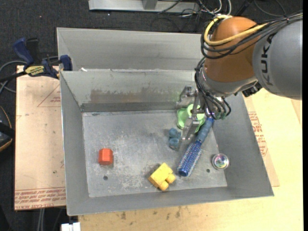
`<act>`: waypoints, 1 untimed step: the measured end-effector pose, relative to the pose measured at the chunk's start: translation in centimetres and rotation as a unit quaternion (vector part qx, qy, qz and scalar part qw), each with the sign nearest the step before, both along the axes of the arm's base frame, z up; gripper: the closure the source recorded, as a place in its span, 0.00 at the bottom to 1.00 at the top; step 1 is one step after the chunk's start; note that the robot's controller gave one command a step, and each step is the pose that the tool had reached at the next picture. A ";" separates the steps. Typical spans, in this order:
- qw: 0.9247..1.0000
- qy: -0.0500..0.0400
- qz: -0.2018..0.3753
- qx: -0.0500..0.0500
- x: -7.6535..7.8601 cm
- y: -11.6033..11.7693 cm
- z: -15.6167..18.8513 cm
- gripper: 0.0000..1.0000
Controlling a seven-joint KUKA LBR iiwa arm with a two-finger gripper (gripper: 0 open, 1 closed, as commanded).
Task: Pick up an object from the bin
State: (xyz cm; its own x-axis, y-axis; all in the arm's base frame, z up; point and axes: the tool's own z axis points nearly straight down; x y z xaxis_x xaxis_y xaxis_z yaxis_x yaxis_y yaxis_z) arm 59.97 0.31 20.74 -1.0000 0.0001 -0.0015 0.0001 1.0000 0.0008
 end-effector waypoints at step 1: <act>0.977 0.001 0.215 -0.001 -0.1 -3.1 -2.4 0.00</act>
Offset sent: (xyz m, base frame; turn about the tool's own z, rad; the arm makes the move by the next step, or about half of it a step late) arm -0.0016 -0.0298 -0.0228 -0.4371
